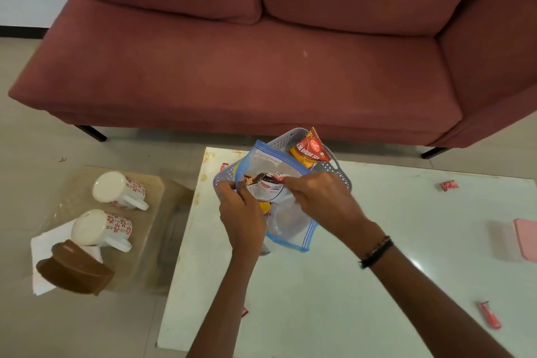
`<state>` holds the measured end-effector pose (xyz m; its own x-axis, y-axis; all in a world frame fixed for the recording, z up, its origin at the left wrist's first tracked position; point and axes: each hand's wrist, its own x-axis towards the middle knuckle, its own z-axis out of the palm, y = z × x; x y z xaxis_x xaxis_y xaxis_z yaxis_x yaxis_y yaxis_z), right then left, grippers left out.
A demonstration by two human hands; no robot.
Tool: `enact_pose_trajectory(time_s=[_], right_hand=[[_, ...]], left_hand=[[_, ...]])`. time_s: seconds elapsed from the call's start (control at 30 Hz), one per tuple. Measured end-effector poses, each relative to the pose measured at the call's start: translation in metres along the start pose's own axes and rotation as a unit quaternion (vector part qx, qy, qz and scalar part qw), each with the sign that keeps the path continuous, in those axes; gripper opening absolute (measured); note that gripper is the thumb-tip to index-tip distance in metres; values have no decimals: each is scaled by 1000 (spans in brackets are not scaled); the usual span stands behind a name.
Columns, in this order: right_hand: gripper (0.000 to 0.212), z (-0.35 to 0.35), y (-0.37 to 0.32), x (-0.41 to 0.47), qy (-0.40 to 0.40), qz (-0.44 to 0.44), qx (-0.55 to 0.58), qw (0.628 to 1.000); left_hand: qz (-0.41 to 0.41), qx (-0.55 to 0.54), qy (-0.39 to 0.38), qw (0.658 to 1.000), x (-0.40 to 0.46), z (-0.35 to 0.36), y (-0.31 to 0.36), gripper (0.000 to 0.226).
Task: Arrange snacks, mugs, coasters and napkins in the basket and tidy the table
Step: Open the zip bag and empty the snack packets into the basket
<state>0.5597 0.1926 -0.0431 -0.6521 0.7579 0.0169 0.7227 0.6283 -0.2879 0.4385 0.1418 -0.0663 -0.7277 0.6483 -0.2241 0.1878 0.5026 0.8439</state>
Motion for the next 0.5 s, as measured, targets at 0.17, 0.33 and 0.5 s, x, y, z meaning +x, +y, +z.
enact_pose_trajectory(time_s=[0.17, 0.33, 0.5], right_hand=[[15, -37, 29, -8, 141, -85, 100, 981], [14, -81, 56, -14, 213, -67, 151, 963], [17, -107, 81, -15, 236, -42, 154, 958]], left_hand=[[-4, 12, -11, 1000, 6, 9, 5, 30], [4, 31, -5, 999, 13, 14, 7, 30], [-14, 55, 4, 998, 22, 13, 8, 33]])
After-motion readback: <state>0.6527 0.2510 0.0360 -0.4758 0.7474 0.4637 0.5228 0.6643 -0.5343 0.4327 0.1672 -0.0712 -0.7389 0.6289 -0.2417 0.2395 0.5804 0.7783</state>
